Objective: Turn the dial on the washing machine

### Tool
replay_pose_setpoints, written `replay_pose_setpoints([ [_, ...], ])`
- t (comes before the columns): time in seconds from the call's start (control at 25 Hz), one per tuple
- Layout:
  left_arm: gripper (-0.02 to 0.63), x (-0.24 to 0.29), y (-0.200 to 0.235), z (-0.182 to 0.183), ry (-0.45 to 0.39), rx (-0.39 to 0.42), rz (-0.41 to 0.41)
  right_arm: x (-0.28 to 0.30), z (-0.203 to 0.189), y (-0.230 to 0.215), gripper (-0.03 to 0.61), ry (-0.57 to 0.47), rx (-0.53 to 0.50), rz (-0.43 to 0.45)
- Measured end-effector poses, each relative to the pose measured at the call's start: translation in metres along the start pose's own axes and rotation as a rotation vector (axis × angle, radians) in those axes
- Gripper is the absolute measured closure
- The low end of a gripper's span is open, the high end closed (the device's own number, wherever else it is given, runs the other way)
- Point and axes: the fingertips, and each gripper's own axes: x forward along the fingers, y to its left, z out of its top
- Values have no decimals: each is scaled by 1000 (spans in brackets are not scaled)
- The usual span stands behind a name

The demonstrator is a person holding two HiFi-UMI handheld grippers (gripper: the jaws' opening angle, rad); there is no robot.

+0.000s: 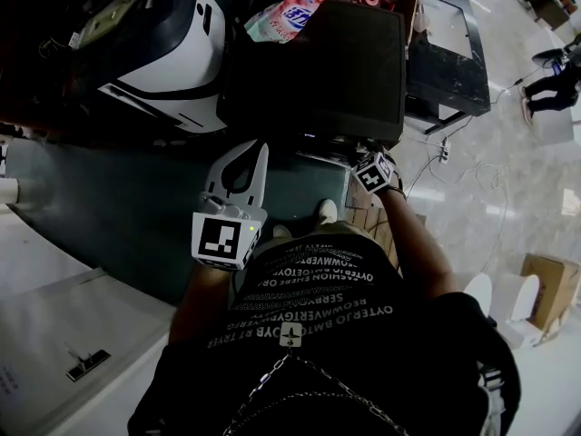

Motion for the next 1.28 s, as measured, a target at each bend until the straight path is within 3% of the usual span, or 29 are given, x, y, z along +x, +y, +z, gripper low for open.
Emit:
replay_pose_setpoints([
  [0.4, 611, 18, -9, -4, 18, -6, 1, -5, -10, -16, 314, -5, 21, 15],
  [0.64, 611, 32, -17, -5, 31, -4, 0, 0, 6, -5, 316, -25, -51, 61],
  [1.04, 611, 39, -19, 2, 23, 9, 7, 2, 7, 2, 316, -23, -80, 87],
  [1.2, 610, 33, -19, 2, 10, 7, -9, -16, 16, 4, 322, -81, -39, 86],
  [1.28, 611, 26, -16, 3, -5, 7, -13, -40, 29, 5, 361, -158, 6, 76],
])
